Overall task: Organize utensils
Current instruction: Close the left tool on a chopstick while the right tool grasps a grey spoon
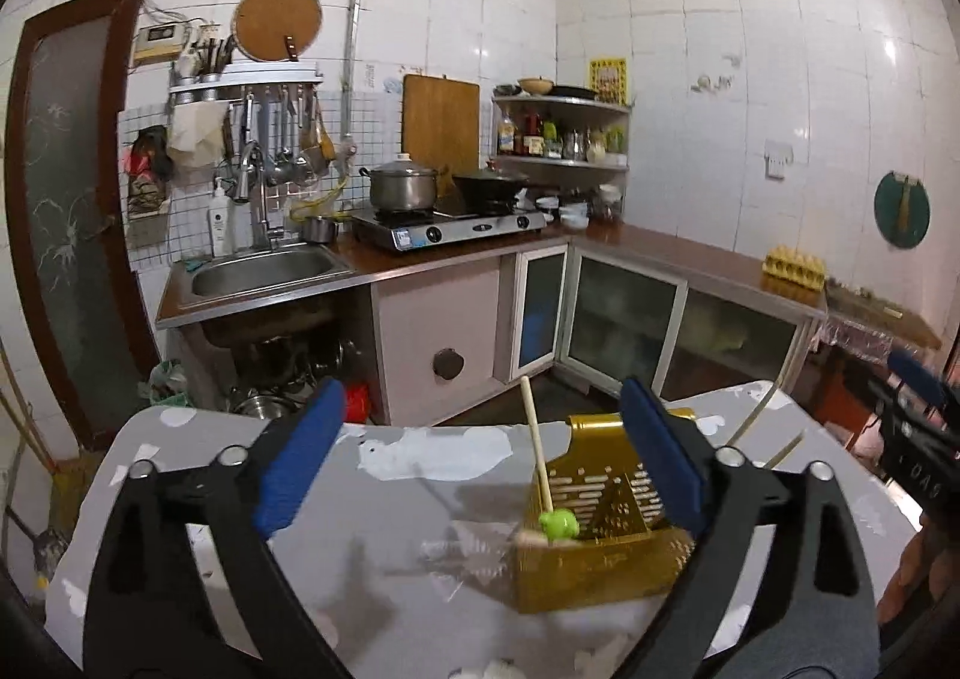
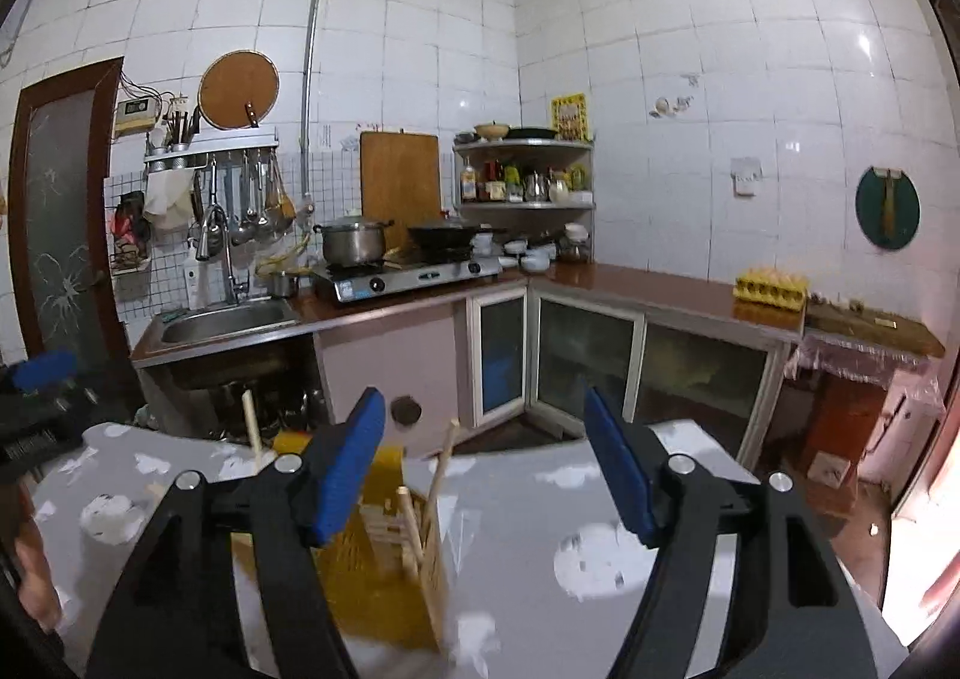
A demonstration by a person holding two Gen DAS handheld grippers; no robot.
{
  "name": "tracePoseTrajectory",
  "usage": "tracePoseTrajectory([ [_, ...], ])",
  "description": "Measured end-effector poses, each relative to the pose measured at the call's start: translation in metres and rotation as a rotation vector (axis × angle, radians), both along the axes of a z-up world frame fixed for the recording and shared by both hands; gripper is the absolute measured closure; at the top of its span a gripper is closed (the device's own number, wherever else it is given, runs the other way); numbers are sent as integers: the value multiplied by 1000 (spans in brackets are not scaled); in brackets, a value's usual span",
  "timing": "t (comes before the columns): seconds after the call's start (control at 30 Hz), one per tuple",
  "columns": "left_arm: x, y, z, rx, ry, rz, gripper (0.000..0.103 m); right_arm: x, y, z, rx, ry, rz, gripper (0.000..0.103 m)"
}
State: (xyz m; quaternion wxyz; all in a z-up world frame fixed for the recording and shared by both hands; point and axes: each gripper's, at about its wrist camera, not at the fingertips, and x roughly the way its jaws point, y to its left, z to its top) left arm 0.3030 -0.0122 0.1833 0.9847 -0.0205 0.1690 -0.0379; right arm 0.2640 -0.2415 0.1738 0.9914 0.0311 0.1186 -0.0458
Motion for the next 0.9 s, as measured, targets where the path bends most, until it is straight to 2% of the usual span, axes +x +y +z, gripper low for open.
tracePoseTrajectory([
  [0.17, -39, 19, -8, -24, 27, -4, 5, -42, 0, -18, 6, 74, 1, 34],
  [0.33, -63, 33, -46, -33, 101, 5, 5, -72, 11, -57, -12, 156, 10, 34],
  [0.67, -80, 37, -134, 14, 270, 18, 5, -85, 26, -142, 33, 357, -5, 34],
  [0.9, -84, 39, -172, 30, 351, 21, 5, -83, 37, -179, 61, 462, 0, 35],
])
